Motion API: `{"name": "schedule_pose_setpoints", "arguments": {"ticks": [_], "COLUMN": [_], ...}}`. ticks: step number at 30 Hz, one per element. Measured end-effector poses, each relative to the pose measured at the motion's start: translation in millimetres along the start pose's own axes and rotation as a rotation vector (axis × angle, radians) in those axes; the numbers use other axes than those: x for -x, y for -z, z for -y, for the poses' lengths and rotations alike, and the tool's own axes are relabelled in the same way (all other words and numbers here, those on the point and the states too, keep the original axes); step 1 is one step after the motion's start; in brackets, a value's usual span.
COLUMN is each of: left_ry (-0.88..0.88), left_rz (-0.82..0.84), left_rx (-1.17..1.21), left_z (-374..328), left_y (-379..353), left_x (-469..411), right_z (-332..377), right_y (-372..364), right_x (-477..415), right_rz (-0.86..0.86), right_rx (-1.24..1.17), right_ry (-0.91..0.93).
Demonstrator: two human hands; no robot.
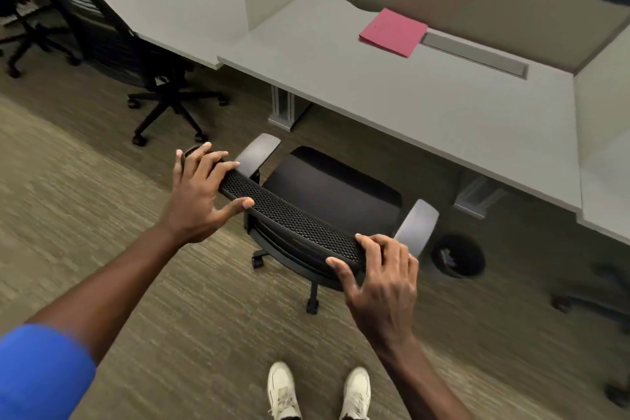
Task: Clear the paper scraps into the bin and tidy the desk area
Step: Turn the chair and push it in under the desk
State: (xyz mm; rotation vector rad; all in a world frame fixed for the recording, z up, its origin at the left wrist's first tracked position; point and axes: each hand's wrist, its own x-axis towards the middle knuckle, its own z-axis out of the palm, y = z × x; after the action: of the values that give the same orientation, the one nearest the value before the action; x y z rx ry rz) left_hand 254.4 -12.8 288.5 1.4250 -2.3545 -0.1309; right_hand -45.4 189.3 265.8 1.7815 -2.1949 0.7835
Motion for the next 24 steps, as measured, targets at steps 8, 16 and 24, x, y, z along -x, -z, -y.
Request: {"name": "schedule_pose_setpoints", "arguments": {"ticks": [8,16,24], "left_ry": [-0.048,-0.073,-0.095], "left_rz": [-0.111,-0.126,-0.11], "left_rx": [0.022,0.021,0.015], "left_z": [-8,-4,-17], "left_y": [-14,-23,-30], "left_x": [-21,-39,-69], "right_z": [-11,-16,-29], "right_y": [-6,-10,-12], "right_x": [-7,-20,-39], "right_rz": [-0.059,-0.081,-0.088], "right_rx": [0.089,0.13,0.176], "right_ry": [-0.018,-0.015,-0.045]}}
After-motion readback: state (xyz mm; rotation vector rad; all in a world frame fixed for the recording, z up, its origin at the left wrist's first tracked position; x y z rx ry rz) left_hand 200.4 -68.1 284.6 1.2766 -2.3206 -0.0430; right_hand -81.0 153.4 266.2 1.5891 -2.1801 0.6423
